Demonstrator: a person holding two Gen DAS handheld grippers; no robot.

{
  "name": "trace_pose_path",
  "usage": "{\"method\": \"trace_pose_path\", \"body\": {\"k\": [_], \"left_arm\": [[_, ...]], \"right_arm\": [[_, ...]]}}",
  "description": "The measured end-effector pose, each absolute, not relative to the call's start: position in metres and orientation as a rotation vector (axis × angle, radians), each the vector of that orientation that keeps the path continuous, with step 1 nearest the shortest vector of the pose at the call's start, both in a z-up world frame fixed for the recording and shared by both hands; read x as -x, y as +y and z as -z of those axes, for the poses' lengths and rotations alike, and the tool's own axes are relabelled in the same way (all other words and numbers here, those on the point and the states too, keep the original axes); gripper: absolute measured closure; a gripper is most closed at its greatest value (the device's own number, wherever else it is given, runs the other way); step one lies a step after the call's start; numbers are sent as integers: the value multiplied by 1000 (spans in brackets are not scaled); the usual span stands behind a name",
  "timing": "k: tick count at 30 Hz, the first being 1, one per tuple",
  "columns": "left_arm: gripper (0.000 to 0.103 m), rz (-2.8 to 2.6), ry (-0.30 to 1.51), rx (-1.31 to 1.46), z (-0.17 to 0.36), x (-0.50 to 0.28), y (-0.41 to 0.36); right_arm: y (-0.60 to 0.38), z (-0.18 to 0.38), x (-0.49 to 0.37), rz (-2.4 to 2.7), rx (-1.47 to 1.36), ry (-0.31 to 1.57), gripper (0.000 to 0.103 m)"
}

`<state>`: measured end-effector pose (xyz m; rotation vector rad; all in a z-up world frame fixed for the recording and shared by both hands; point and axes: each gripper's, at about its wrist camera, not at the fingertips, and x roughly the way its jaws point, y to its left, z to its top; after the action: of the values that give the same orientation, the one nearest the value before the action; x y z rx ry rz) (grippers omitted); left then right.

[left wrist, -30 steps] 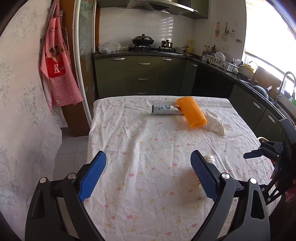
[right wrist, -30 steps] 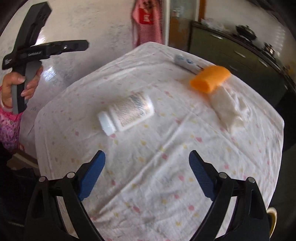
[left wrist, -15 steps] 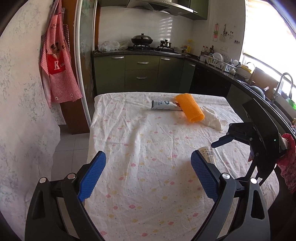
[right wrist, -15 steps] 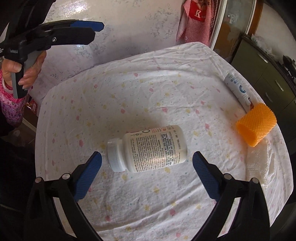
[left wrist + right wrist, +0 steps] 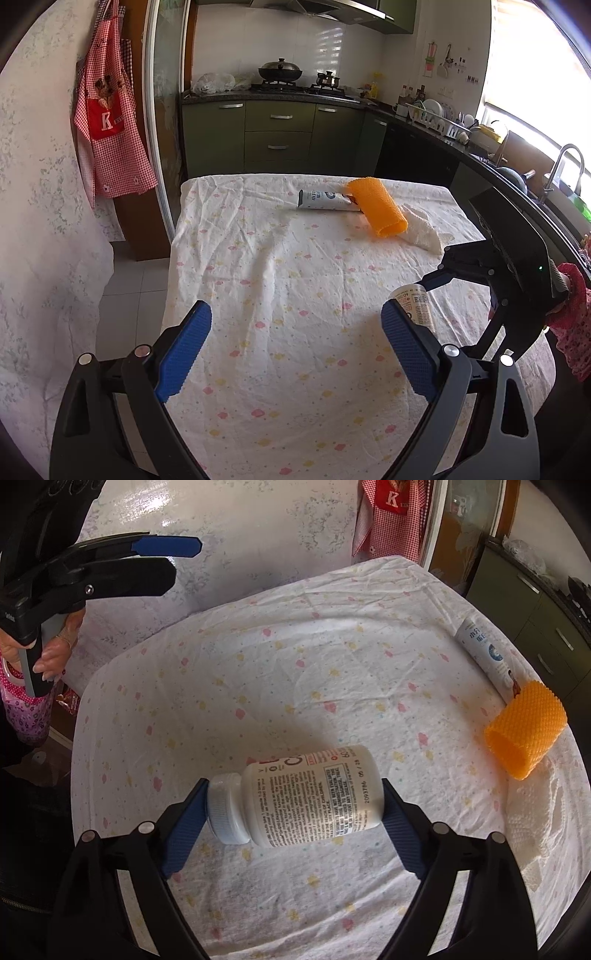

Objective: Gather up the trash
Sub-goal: 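Grasp the white pill bottle with the right gripper and lift, then carry the pill bottle over the bin and release it with the right gripper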

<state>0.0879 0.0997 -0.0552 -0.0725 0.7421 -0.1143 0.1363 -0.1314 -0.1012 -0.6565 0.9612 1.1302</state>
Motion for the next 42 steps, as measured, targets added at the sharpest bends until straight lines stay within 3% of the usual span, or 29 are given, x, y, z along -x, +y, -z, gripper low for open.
{"method": "trace_pose_path", "body": {"k": [9, 20, 32, 42], "left_arm": [[11, 163, 757, 40, 54, -92, 79], [11, 275, 771, -32, 53, -102, 18], [11, 374, 778, -115, 50, -107, -42], [11, 410, 791, -156, 52, -109, -64]], "right_arm": [[-186, 79, -130, -1007, 539, 900, 19], [-346, 53, -133, -645, 355, 888, 19], [-521, 74, -134, -192, 139, 936, 19], [-567, 99, -151, -15, 95, 988, 17]]}}
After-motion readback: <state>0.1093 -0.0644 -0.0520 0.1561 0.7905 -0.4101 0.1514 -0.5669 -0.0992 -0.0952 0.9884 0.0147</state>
